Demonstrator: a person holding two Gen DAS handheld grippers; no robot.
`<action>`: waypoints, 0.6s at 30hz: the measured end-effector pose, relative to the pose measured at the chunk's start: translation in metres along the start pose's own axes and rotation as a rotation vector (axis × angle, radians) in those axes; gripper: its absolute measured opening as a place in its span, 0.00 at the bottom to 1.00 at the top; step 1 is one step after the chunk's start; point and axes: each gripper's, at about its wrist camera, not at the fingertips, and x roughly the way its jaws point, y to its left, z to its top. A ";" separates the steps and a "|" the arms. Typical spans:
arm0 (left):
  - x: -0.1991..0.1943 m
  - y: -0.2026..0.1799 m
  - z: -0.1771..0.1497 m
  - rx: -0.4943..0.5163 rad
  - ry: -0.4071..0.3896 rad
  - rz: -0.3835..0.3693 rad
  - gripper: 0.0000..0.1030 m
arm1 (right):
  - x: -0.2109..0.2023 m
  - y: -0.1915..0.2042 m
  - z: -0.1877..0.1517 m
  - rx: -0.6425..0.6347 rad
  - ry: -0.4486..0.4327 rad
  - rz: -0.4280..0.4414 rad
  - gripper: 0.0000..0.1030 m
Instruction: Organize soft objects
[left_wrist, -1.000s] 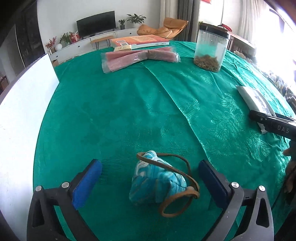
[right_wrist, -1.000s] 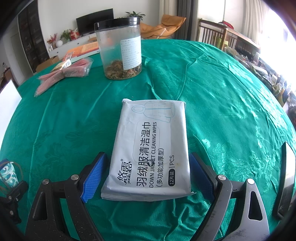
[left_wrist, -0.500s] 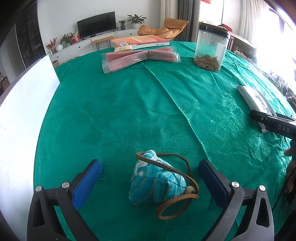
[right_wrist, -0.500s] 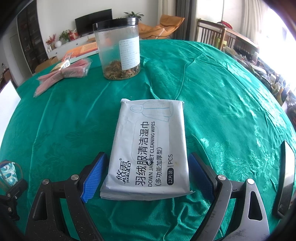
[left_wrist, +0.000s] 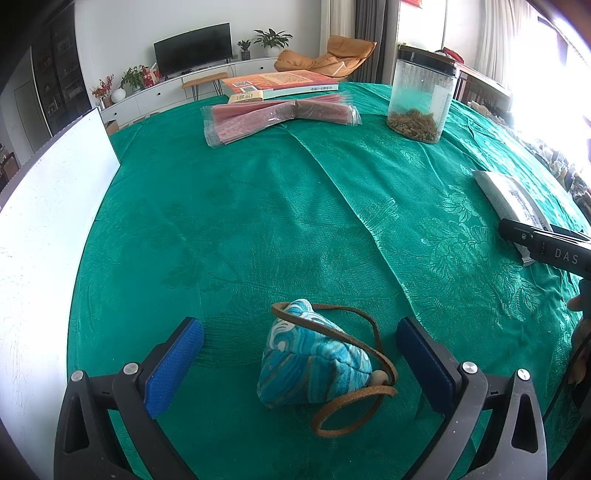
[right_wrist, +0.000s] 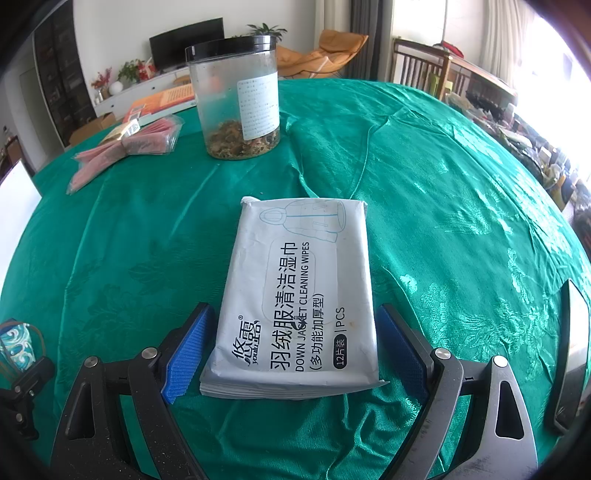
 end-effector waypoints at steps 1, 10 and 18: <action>0.000 0.000 0.000 0.000 0.000 0.000 1.00 | 0.000 0.000 0.000 0.000 0.000 0.000 0.88; 0.000 0.000 0.000 0.000 0.000 0.000 1.00 | 0.000 0.000 0.000 0.000 0.000 0.000 0.88; -0.001 0.001 -0.001 0.001 0.006 -0.008 1.00 | 0.000 0.000 0.000 0.000 0.000 -0.001 0.88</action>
